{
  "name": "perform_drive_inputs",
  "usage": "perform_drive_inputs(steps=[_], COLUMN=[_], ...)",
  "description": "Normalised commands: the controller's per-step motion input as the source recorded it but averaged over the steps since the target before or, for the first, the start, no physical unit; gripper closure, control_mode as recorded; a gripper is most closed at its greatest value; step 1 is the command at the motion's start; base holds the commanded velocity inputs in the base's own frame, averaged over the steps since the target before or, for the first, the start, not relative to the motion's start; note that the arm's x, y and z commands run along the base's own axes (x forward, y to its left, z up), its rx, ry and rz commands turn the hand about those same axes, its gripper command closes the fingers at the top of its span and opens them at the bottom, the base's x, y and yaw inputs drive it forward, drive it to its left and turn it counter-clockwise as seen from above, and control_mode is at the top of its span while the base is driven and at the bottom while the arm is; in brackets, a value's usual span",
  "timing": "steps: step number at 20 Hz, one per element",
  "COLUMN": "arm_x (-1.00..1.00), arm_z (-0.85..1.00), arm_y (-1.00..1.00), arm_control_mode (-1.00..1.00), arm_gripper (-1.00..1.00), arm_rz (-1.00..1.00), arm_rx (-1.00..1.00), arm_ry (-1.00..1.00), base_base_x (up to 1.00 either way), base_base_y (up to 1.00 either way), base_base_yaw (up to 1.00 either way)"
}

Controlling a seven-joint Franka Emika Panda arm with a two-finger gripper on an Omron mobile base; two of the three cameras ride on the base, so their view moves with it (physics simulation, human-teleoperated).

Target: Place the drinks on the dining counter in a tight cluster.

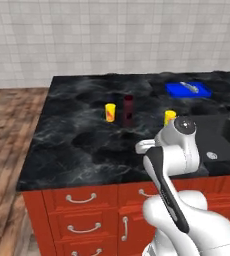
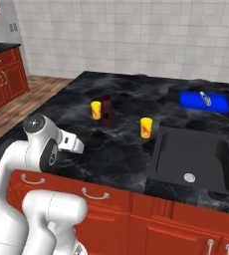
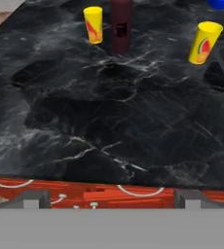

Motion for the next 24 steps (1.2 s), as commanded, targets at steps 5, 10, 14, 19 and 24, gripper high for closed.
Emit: perform_drive_inputs(steps=[5,10,14,19,24], arm_x=[0.0,0.0,0.0,0.0,0.0], arm_z=[0.0,0.0,0.0,0.0,0.0], arm_y=[0.0,0.0,0.0,0.0,0.0], arm_control_mode=[1.0,1.0,1.0,1.0,1.0], arm_gripper=[-1.0,-1.0,-1.0,-1.0,-1.0], arm_rz=[0.0,0.0,0.0,0.0,0.0], arm_rx=[0.0,0.0,0.0,0.0,0.0], arm_ry=[0.0,0.0,0.0,0.0,0.0], base_base_x=[-0.1,0.01,0.04,0.0,0.01], base_base_y=[0.27,0.19,0.23,0.2,0.2], base_base_yaw=[0.76,0.76,0.71,0.83,0.81])
